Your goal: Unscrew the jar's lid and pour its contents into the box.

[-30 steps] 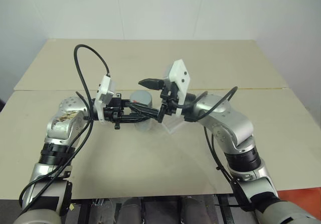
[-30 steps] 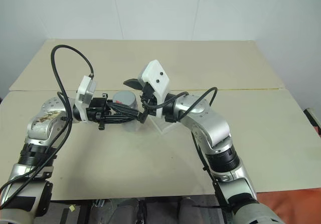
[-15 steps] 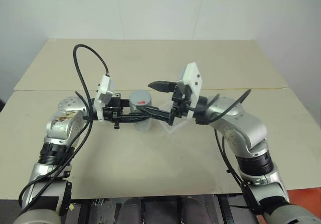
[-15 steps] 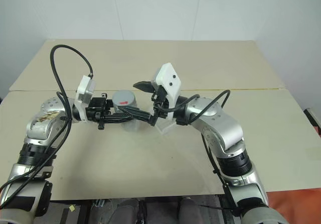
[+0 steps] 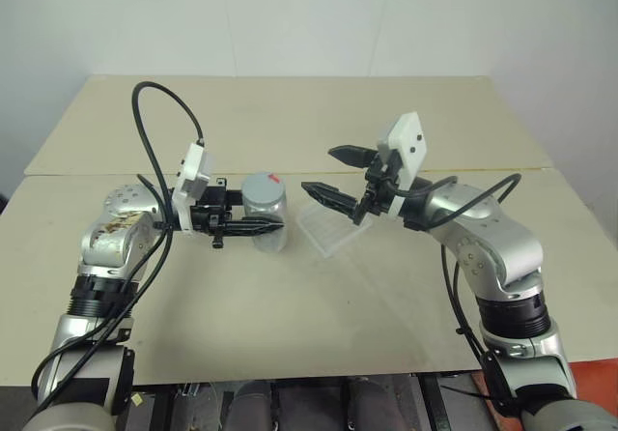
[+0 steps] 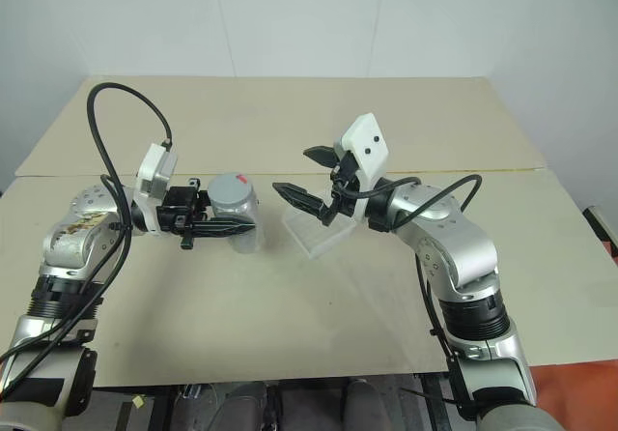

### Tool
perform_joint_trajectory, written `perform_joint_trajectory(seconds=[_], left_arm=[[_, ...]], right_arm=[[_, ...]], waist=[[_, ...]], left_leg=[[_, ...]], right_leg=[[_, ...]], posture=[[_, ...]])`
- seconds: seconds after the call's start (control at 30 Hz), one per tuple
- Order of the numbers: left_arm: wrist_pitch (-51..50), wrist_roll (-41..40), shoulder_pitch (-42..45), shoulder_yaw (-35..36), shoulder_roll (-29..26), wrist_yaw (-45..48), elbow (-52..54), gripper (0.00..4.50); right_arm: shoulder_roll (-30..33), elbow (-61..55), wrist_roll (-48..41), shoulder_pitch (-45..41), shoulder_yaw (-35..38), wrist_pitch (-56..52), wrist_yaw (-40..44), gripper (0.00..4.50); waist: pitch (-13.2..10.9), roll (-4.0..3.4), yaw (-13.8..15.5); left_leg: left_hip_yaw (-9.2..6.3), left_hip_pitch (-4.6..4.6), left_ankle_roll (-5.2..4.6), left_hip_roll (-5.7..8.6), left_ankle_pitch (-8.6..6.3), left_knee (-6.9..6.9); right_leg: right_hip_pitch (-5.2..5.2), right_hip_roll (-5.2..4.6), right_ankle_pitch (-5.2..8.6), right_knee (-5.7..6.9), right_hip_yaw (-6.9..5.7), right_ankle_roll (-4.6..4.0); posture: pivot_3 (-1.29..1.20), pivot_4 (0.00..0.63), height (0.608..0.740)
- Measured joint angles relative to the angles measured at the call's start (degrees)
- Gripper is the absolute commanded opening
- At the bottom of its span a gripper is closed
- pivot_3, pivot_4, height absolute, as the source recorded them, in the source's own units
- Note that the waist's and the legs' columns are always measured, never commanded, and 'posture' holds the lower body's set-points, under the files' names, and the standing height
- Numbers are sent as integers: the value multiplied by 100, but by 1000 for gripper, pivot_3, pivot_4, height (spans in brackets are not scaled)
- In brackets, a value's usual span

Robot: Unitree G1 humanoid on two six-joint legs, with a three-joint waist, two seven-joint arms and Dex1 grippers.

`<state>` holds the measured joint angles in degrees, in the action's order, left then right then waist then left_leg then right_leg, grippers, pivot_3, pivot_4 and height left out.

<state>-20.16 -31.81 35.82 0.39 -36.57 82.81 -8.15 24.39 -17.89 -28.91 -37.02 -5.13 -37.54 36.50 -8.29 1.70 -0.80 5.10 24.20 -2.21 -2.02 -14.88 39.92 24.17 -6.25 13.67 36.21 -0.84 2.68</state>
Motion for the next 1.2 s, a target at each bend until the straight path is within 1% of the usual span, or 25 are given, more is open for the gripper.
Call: perform_joint_trajectory(seconds=[0.3,0.43,0.6,0.77,0.97,1.2], left_arm=[[43,28,24,-10,104,-75,-40,1911],[103,110,72,-23,156,-112,-144,1911],[119,148,167,-38,245,-132,-163,1911],[119,151,167,-38,252,-128,-165,1911],[118,151,167,-38,252,-131,-165,1911],[117,150,167,-38,251,-131,-164,1911]], right_arm=[[13,-434,-530,31,85,-1,480,4482],[-153,-458,-540,-42,-142,-1,467,4482],[-460,-392,-238,-338,-538,9,309,4482],[-727,-162,47,-537,-670,21,154,4482],[-842,79,291,-625,-781,35,97,4482],[-923,170,346,-663,-783,41,124,4482]], waist=[[0,0,10],[0,0,4],[0,0,3],[0,0,5],[0,0,4],[0,0,2]], left_leg=[[-2,0,-5,0,-3,1],[-1,-1,-5,0,-3,1],[-1,0,4,1,2,1],[0,0,8,0,5,2],[0,0,10,0,6,1],[0,0,12,0,7,1]], right_leg=[[-1,0,0,0,0,0],[0,0,0,2,-1,0],[1,0,0,2,-1,0],[0,0,0,2,-1,0],[1,0,0,2,-1,0],[1,0,0,2,-1,0]], posture=[[0,150,740],[0,150,740],[0,150,740],[0,150,740],[0,150,740],[0,150,740]])
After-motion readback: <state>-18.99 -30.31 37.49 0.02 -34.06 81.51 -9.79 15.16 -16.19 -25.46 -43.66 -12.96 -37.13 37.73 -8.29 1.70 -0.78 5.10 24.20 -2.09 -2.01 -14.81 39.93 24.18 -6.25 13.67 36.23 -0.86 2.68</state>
